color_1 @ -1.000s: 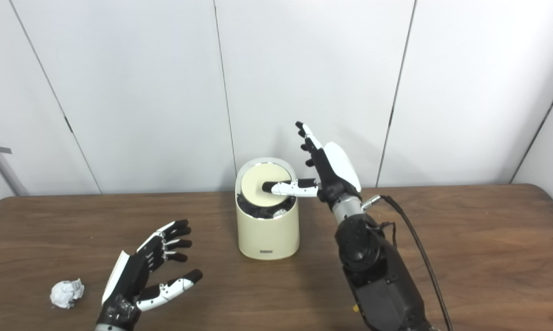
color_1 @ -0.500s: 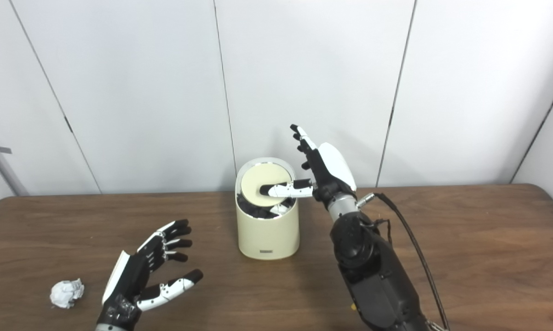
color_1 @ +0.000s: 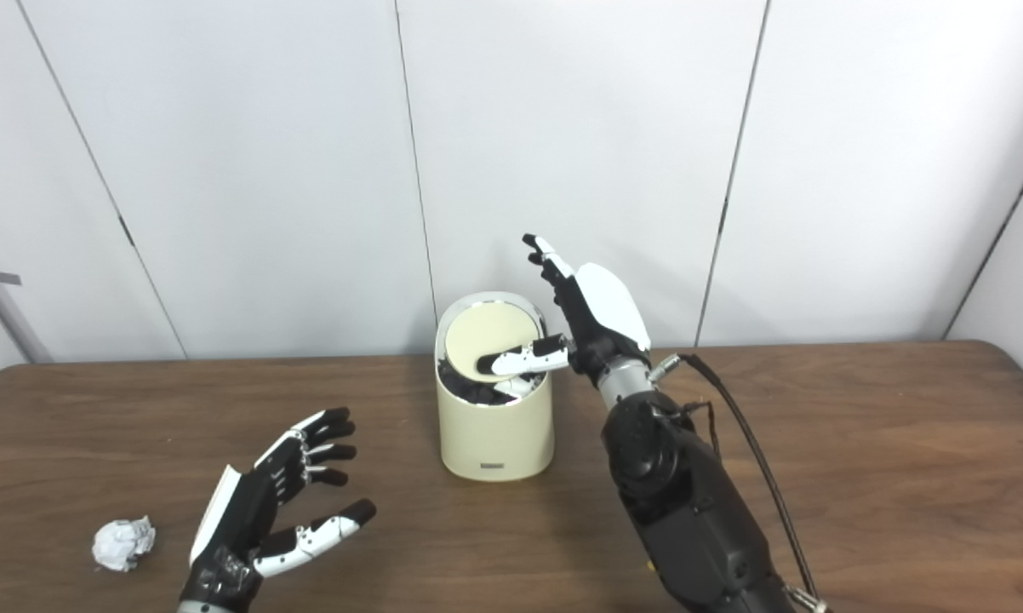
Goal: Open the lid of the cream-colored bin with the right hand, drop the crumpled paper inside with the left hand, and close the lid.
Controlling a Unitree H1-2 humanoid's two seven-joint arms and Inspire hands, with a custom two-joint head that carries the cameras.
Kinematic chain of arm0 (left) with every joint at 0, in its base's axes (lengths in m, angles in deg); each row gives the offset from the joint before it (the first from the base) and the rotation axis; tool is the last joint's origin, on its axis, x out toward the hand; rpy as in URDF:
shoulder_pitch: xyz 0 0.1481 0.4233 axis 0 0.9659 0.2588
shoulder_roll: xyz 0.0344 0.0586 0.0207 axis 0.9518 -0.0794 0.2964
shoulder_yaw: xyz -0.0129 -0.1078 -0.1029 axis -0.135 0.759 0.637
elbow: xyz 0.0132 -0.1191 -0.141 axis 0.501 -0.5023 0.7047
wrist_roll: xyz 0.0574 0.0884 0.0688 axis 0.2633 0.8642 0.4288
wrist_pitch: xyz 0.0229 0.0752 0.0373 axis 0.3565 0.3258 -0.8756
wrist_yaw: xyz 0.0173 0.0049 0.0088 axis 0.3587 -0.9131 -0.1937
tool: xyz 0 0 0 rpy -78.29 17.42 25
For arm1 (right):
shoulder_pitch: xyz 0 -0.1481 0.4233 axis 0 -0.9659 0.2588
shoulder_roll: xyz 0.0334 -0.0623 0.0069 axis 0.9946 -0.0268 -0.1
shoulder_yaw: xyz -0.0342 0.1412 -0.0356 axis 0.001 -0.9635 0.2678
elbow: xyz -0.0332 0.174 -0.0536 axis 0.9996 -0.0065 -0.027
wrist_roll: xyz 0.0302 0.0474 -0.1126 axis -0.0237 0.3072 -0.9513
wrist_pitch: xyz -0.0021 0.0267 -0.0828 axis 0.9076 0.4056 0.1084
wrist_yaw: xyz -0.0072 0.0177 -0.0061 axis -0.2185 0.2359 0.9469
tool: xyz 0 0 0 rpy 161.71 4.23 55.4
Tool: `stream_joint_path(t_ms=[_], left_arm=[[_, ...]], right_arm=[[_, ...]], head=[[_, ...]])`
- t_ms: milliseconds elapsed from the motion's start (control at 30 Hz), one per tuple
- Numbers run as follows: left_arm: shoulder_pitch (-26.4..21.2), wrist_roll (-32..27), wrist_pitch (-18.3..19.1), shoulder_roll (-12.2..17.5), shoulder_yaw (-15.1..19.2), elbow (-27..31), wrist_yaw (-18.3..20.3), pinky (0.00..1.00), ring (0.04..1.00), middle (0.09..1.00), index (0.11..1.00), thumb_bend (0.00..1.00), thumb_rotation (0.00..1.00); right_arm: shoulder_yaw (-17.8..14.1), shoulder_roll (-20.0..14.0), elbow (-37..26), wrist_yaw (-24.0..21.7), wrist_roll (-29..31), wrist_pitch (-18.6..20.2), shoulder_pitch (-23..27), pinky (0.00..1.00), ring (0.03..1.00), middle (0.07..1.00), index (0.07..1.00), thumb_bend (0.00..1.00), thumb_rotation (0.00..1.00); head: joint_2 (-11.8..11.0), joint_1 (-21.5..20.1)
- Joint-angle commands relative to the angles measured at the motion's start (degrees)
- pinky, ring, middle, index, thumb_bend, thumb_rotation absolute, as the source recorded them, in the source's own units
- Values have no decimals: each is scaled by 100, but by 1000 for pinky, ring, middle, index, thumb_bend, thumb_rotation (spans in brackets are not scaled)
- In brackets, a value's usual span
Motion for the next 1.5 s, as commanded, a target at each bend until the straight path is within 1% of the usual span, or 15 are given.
stream_joint_path(t_ms=[0,200,300,400,533,667,833,967,1067,1100,1133,1233,1300,1367,1467], left_arm=[[-82,-11,-93,-12,4,242,-36,655,757,829,853,715,228],[-62,-37,-54,-36,5,297,-30,656,754,825,850,716,223],[-58,-46,-77,-40,6,284,-28,664,756,824,849,714,225],[-56,-35,-88,-42,6,276,-31,654,757,823,851,716,225],[-57,-30,-88,-31,7,280,-26,645,755,822,851,717,229],[-58,-40,-67,-16,15,284,-13,645,758,827,853,720,226],[-55,-30,-77,16,17,292,2,654,756,823,851,713,225],[-55,-56,-27,30,24,318,18,646,759,825,853,715,229],[-60,-56,-7,41,24,331,23,639,758,825,852,715,227],[-61,-38,2,48,23,336,21,635,756,824,851,715,225],[-63,-33,4,53,24,337,22,633,754,824,852,716,228],[-75,-70,-20,60,21,328,37,645,754,825,850,711,218],[-84,-80,-45,71,17,311,41,650,752,822,848,708,212],[-88,-68,-40,80,12,305,37,652,751,819,846,711,217],[-82,-73,-18,80,9,318,40,647,750,819,844,712,218]], right_arm=[[63,-134,-12,69,-191,-132,270,720,840,884,933,898,227],[236,-267,-108,-27,-365,-88,244,733,849,903,941,899,199],[270,-306,-179,-61,-444,-47,221,702,837,902,938,910,196],[295,-334,-265,-137,-523,72,196,639,824,905,935,907,173],[401,-383,-356,-240,-817,342,193,610,811,911,926,878,93],[610,-467,-378,-390,-1317,667,218,605,798,917,914,863,9],[673,-459,-407,-584,-1494,874,213,641,801,927,909,865,0],[643,-436,-411,-574,-1452,891,201,631,792,924,903,873,4],[519,-395,-453,-476,-1285,793,176,628,803,923,905,852,54],[460,-372,-463,-429,-1204,744,164,618,804,917,904,828,108],[398,-350,-464,-367,-1120,675,151,614,806,913,903,797,167],[235,-313,-497,-309,-917,571,123,597,808,896,912,676,437],[156,-306,-553,-345,-810,546,103,595,812,894,923,635,560],[73,-302,-624,-380,-683,528,73,602,815,898,933,607,634],[-82,-265,-759,-402,-451,499,-3,612,815,900,932,589,657]], head=[[29,8],[61,43],[79,44],[86,49],[109,55],[114,52],[124,57],[127,55],[130,46],[133,42],[128,39],[124,39],[128,39],[126,39],[121,43]])
